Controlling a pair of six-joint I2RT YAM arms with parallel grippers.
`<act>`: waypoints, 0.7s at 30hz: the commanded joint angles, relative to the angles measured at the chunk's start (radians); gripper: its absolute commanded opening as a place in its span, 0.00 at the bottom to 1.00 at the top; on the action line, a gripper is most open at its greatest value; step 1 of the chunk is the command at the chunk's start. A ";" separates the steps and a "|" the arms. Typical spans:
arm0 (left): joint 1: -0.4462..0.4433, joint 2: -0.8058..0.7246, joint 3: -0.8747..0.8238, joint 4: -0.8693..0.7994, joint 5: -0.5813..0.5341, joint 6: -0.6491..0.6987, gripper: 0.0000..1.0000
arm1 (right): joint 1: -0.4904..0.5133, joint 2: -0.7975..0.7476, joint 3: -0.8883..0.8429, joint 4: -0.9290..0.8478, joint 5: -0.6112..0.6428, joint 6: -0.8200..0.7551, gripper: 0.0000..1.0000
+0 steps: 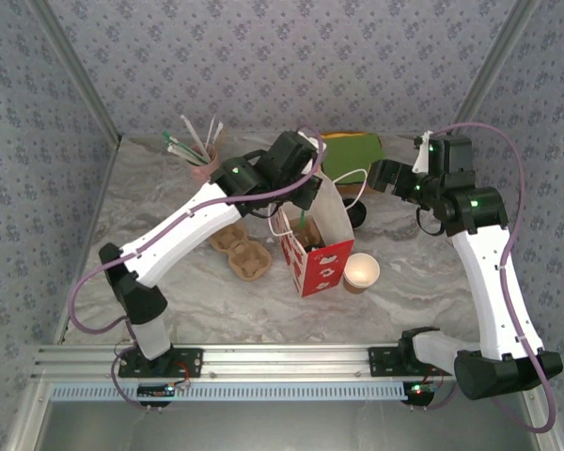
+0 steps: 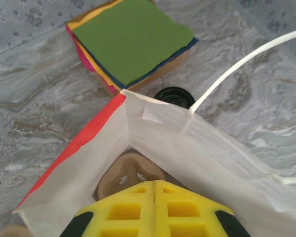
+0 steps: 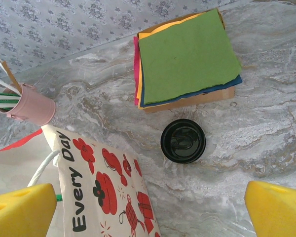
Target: Pack the takeout coffee
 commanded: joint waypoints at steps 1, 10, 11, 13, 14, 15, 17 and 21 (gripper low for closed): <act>-0.018 0.015 0.000 0.002 -0.010 0.024 0.19 | -0.011 0.007 0.022 -0.002 0.000 0.005 1.00; -0.009 0.009 0.069 -0.015 0.012 -0.009 0.57 | -0.034 0.108 0.134 0.019 -0.051 -0.007 1.00; -0.004 0.005 0.080 -0.022 0.007 -0.019 0.63 | -0.041 0.127 0.141 0.026 -0.058 -0.006 1.00; 0.011 -0.008 0.093 -0.031 0.010 -0.038 0.78 | -0.055 0.162 0.150 0.048 -0.068 -0.007 1.00; 0.021 -0.018 0.096 -0.034 0.013 -0.047 0.85 | -0.061 0.187 0.157 0.059 -0.074 -0.009 1.00; 0.030 -0.028 0.097 -0.034 0.015 -0.056 0.92 | -0.066 0.203 0.167 0.065 -0.076 -0.010 1.00; 0.053 -0.057 0.088 -0.034 0.026 -0.078 1.00 | -0.075 0.261 0.190 0.077 -0.087 -0.020 0.99; 0.109 -0.111 0.057 -0.038 0.049 -0.119 1.00 | -0.088 0.374 0.234 0.090 -0.077 -0.037 0.97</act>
